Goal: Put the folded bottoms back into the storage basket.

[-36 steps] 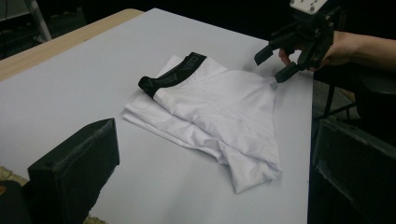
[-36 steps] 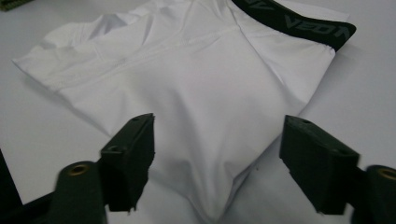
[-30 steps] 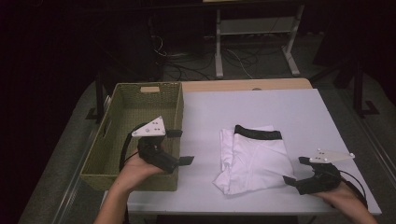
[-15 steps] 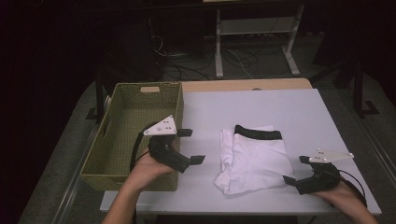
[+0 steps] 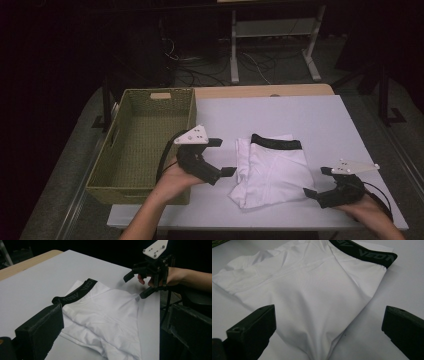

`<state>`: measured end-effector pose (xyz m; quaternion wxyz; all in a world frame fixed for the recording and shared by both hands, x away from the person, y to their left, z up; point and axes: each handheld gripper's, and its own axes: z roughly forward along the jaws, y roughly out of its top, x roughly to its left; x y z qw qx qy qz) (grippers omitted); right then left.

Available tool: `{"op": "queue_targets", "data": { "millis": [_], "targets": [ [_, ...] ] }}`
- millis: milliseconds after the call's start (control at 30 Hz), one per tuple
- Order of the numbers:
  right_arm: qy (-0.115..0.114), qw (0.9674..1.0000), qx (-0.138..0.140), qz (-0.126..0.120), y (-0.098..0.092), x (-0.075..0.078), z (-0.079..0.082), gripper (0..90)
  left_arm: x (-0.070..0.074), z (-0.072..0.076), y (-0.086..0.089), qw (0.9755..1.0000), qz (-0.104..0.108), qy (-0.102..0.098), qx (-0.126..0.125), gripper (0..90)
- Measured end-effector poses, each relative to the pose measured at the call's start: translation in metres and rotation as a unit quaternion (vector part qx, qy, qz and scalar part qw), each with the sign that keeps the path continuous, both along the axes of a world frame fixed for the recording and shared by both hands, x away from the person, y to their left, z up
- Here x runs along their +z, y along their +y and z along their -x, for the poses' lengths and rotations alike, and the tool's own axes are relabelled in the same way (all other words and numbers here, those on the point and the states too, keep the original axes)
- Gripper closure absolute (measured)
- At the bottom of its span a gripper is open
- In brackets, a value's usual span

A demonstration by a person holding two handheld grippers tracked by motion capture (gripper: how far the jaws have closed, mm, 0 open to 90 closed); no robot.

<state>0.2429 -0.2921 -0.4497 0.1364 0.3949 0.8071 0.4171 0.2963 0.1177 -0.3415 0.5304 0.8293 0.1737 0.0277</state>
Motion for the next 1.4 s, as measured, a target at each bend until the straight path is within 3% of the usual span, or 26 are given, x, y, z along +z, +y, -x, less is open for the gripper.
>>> {"op": "queue_targets", "data": {
  "millis": [433, 833, 1233, 1400],
  "targets": [
    [0.001, 1.0000, 0.003, 0.001, 0.000, -0.001, 0.000, 0.0, -0.010, 0.000, -0.026, 0.9999, 0.000, 0.010, -0.011, 0.2],
    [0.001, 1.0000, 0.007, -0.001, 0.000, -0.001, 0.000, 0.0, -0.017, 0.004, -0.050, 1.0000, -0.005, 0.002, -0.006, 0.2],
    [0.002, 1.0000, 0.008, -0.001, 0.000, -0.001, 0.001, 0.0, -0.044, 0.001, -0.075, 0.9998, -0.016, 0.004, 0.008, 0.2],
    [0.002, 1.0000, 0.008, -0.003, 0.000, -0.001, 0.001, 0.0, -0.058, -0.002, -0.082, 0.9993, -0.033, 0.001, 0.016, 0.2]
  ]
}}
